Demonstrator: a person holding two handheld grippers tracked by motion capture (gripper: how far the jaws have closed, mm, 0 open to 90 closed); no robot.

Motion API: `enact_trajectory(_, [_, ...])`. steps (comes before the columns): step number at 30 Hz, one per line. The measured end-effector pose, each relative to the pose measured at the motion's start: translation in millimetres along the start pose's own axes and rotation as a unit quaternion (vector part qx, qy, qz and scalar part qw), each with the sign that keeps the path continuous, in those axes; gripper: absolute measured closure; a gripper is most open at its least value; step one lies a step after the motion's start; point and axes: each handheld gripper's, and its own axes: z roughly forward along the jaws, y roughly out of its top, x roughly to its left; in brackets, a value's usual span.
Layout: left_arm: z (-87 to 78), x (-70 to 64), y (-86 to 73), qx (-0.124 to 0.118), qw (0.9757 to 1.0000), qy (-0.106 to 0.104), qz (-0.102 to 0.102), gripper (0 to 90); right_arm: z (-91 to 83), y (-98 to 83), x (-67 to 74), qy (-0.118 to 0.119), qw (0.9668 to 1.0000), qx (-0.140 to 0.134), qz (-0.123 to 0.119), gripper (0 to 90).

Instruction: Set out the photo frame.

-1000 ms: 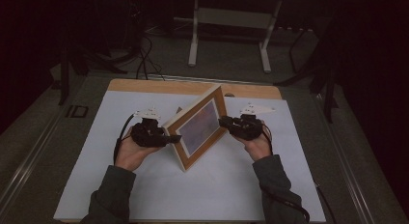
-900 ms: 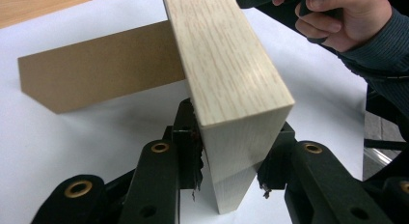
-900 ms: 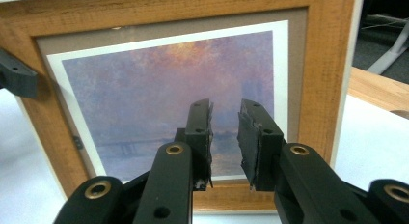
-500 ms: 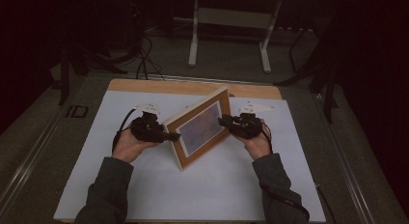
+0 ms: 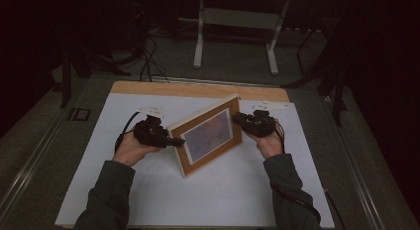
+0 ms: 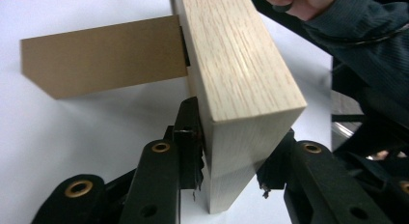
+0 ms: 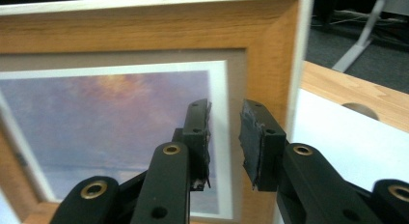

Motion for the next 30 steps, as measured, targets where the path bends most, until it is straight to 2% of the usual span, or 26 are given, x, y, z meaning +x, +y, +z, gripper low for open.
enact_trajectory(3, [-1.3,-4.8,-2.9,-0.010,0.9995,0.028,-0.005,61.9,0.5,0.4,-4.2,-0.008,0.9999,-0.003,0.007,69.9])
enact_trajectory(9, [-3.8,-11.7,-9.5,-0.032,0.9971,0.064,-0.027,57.2,0.7,1.0,-10.6,-0.020,0.9997,-0.010,0.013,64.4])
enact_trajectory(11, [-4.0,-15.5,-12.0,-0.040,0.9956,0.079,-0.029,57.2,1.7,2.6,-12.7,-0.025,0.9996,-0.010,0.013,60.8])
enact_trajectory(12, [-4.0,-18.1,-13.2,-0.044,0.9943,0.093,-0.030,56.8,2.3,3.4,-13.7,-0.028,0.9994,-0.011,0.015,59.2])
enact_trajectory(13, [-3.5,-20.9,-14.0,-0.048,0.9929,0.104,-0.031,55.6,3.4,4.4,-15.1,-0.025,0.9995,-0.011,0.016,58.5])
enact_trajectory(14, [-3.5,-20.9,-14.0,-0.048,0.9929,0.104,-0.031,55.5,4.9,5.0,-15.9,-0.021,0.9996,-0.009,0.014,57.3])
enact_trajectory(15, [-2.4,-26.2,-15.9,-0.050,0.9907,0.124,-0.027,55.7,6.6,5.6,-16.5,-0.019,0.9998,-0.005,0.008,55.8])
enact_trajectory(17, [-1.7,-30.1,-18.8,-0.054,0.9889,0.135,-0.033,55.8,9.5,6.6,-17.2,-0.016,0.9998,-0.001,0.006,53.4])
enact_trajectory(21, [0.0,-34.7,-25.2,-0.050,0.9872,0.147,-0.038,56.4,16.5,8.4,-19.8,-0.006,1.0000,0.006,0.002,48.9])
enact_trajectory(24, [-2.0,-35.4,-26.8,-0.051,0.9883,0.140,-0.030,60.5,19.8,8.6,-20.9,0.003,0.9999,0.009,0.007,48.0])
enact_trajectory(30, [-5.4,-35.8,-23.4,-0.036,0.9888,0.144,-0.015,66.8,22.2,8.7,-18.9,0.018,0.9998,0.008,0.005,45.1])
